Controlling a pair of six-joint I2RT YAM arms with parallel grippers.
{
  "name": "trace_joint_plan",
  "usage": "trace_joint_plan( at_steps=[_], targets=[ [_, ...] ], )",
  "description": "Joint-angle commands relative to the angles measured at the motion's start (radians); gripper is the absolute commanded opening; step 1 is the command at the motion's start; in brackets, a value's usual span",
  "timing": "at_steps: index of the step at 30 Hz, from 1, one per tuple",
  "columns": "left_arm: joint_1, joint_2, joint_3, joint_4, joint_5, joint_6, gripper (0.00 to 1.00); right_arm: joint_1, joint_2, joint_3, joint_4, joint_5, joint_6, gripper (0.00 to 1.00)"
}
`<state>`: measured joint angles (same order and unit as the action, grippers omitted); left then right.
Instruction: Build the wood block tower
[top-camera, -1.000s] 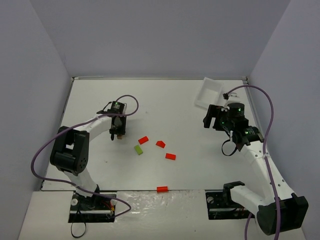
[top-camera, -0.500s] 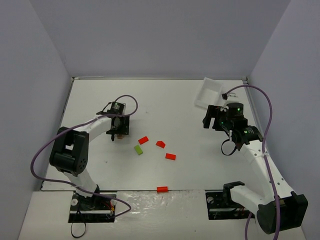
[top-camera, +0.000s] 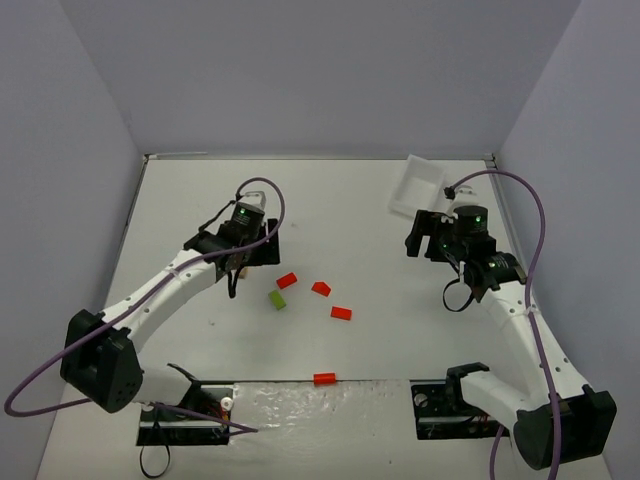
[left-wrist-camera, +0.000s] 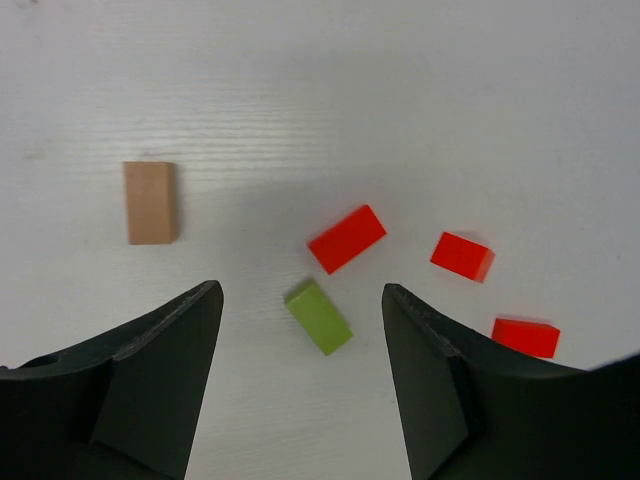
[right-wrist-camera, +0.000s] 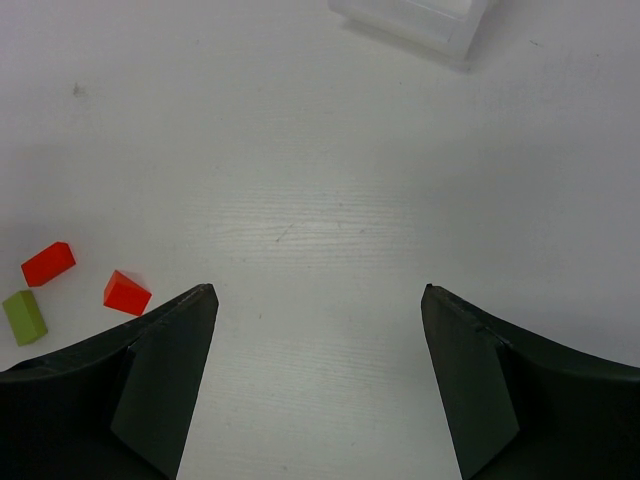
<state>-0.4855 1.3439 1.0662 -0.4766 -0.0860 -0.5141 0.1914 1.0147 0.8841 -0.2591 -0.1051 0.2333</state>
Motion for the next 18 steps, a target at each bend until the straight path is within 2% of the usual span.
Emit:
trace_joint_plan(
  at_steps=[1, 10, 14, 18],
  targets=[
    [-0.076, 0.031, 0.043, 0.009, -0.005, -0.107, 0.62, 0.010, -0.023, 0.018, 0.034, -0.024, -0.007, 0.80],
    [-0.092, 0.114, 0.038, 0.118, 0.085, 0.158, 0.62, 0.033, -0.027, 0.007, 0.031, -0.086, -0.020, 0.81],
    [-0.090, 0.082, 0.012, 0.139, 0.085, 0.138, 0.62, 0.060, 0.002, 0.015, 0.027, -0.149, -0.043, 0.79],
    [-0.074, 0.010, -0.041, 0.139, 0.083, 0.102, 0.62, 0.143, 0.109, 0.026, -0.020, -0.172, -0.066, 0.77]
  ],
)
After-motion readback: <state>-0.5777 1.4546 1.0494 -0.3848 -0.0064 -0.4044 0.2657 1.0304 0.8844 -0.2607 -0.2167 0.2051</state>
